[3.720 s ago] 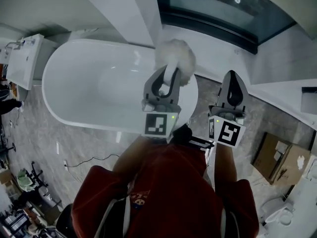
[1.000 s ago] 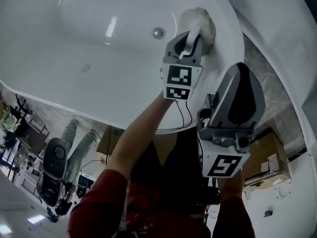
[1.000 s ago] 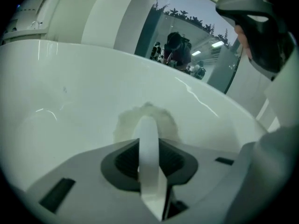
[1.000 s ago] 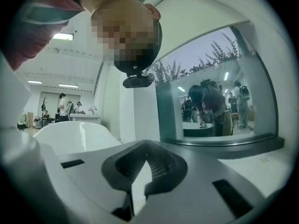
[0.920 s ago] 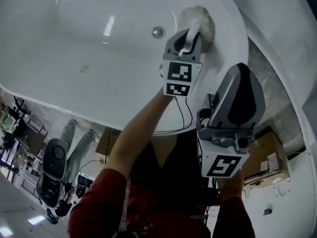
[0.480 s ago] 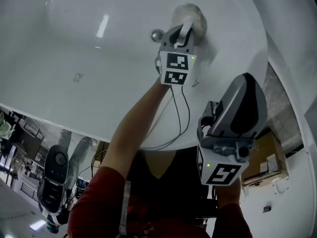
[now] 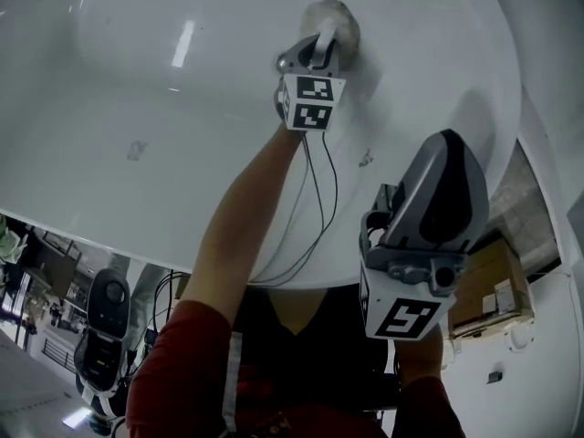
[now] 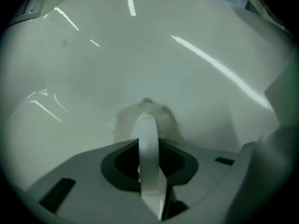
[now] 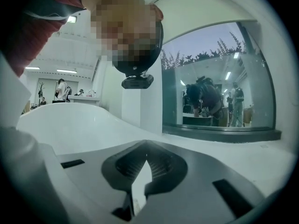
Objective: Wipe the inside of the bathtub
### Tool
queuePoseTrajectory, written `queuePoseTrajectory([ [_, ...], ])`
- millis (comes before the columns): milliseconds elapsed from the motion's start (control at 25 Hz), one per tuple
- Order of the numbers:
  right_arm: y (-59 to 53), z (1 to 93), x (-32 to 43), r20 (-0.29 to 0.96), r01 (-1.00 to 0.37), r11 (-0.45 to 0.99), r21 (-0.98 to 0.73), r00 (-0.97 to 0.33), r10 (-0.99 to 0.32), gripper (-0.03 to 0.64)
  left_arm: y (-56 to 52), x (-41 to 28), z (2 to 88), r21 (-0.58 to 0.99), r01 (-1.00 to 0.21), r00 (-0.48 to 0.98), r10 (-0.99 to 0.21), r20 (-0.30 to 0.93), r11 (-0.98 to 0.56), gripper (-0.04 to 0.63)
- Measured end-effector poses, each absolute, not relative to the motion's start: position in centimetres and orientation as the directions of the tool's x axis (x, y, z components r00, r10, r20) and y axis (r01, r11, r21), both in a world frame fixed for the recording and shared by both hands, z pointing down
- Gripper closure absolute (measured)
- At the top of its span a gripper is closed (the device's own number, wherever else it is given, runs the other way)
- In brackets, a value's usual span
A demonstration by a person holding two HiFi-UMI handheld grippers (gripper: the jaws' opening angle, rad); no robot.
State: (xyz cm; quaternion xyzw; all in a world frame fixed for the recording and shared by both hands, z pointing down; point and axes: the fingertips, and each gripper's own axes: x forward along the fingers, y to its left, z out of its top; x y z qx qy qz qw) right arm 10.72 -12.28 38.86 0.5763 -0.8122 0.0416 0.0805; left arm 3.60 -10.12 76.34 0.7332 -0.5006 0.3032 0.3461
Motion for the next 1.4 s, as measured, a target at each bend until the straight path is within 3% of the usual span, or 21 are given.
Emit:
queuePoseTrajectory([
  [440, -11.4, 37.5, 10.5, 0.175, -0.948, 0.314, 0.056, -0.301, -0.938, 0.606, -10.2, 2.9, 74.3, 0.208, -0.936, 0.334, -0.531, 0.779, -0.284, 0.5],
  [880, -9.0, 26.7, 11.3, 0.104, -0.955, 0.267, 0.131, -0.254, -0.962, 0.606, -9.5, 5.3, 55.0, 0.261, -0.831, 0.532, -0.563, 0.633, -0.491, 0.502],
  [1160, -6.2, 19.5, 13.9, 0.078, -0.968, 0.185, 0.172, -0.173, -0.982, 0.606, -3.4, 7.5, 44.1, 0.351, -0.714, 0.67, -0.448, 0.592, -0.605, 0.5],
  [1400, -4.4, 16.4, 15.8, 0.04, -0.976, 0.102, 0.193, -0.096, -0.995, 0.606, 3.2, 10.8, 40.7, 0.485, -0.593, 0.766, -0.265, 0.585, -0.643, 0.5],
])
